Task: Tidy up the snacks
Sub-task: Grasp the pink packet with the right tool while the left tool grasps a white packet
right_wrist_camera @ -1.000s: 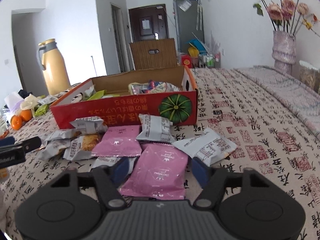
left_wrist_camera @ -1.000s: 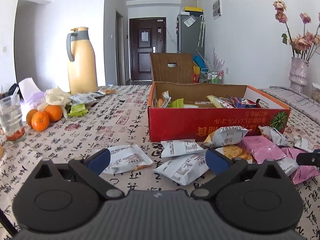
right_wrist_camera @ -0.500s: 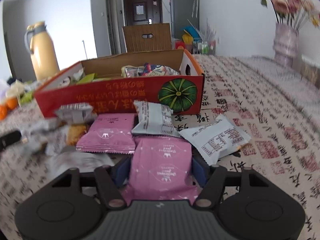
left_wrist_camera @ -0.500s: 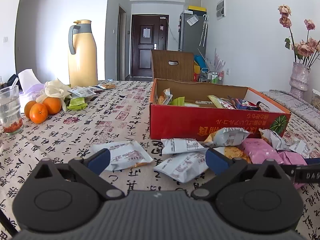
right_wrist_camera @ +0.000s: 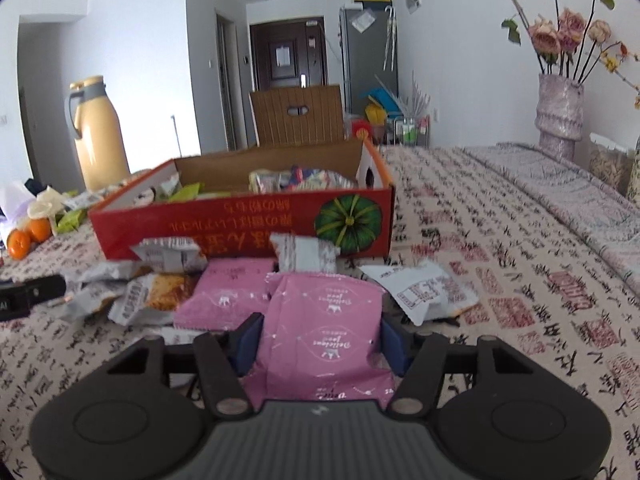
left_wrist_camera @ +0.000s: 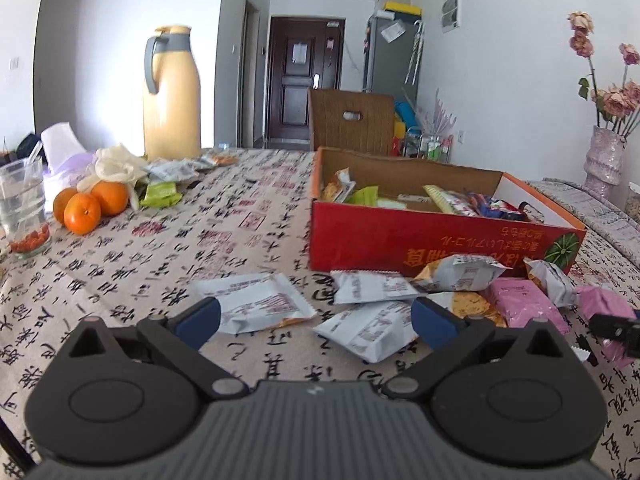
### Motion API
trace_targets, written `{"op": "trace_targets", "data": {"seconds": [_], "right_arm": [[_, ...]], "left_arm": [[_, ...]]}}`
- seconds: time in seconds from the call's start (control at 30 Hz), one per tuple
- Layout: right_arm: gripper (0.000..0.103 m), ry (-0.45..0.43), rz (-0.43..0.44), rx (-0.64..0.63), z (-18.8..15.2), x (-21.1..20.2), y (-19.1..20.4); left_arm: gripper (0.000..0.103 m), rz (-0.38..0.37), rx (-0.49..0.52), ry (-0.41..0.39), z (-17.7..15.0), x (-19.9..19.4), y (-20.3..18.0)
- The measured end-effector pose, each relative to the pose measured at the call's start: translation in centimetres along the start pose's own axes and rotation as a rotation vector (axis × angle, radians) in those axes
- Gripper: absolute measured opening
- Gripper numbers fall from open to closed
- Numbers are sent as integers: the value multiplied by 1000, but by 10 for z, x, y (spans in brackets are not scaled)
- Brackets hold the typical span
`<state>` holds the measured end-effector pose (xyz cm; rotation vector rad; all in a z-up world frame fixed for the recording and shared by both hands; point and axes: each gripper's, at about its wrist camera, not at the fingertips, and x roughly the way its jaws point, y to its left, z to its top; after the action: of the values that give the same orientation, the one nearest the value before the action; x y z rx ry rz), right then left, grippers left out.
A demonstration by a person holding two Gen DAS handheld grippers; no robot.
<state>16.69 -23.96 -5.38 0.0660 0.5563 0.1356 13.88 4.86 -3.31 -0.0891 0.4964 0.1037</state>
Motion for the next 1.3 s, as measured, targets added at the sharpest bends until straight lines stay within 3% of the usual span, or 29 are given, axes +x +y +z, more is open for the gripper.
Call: {"op": "trace_targets", "data": {"seconds": [0.17,0.3,0.43,0.6,0.83,1.03,1.13,1.3], "right_arm": [[60,-36,-1,24,7,-7,-6],[60,-42,-8,40,9,-7,-9],[60,-42,-12,45,10,-7,-8],[60,-40,-24,56,8,-9,-8],[61,-33,-32,57,8,-7,-6],[61,-29,-36,62,10,-4,-8],[61,-24,-28,71,8,-3,-9],[60,-23,-18,73,7,-4,-7]], "left_arm": [[103,22,11,40,16,5,25],[103,38,102,97,29,21,36],[103,20,219,169,35,46,44],[103,-36,264,271,30,83,52],[103,-121,223,290,34,101,55],[101,-101,170,302,34,103,54],[96,-100,165,295,34,100,53],[62,-127,152,284,35,89,52]]}}
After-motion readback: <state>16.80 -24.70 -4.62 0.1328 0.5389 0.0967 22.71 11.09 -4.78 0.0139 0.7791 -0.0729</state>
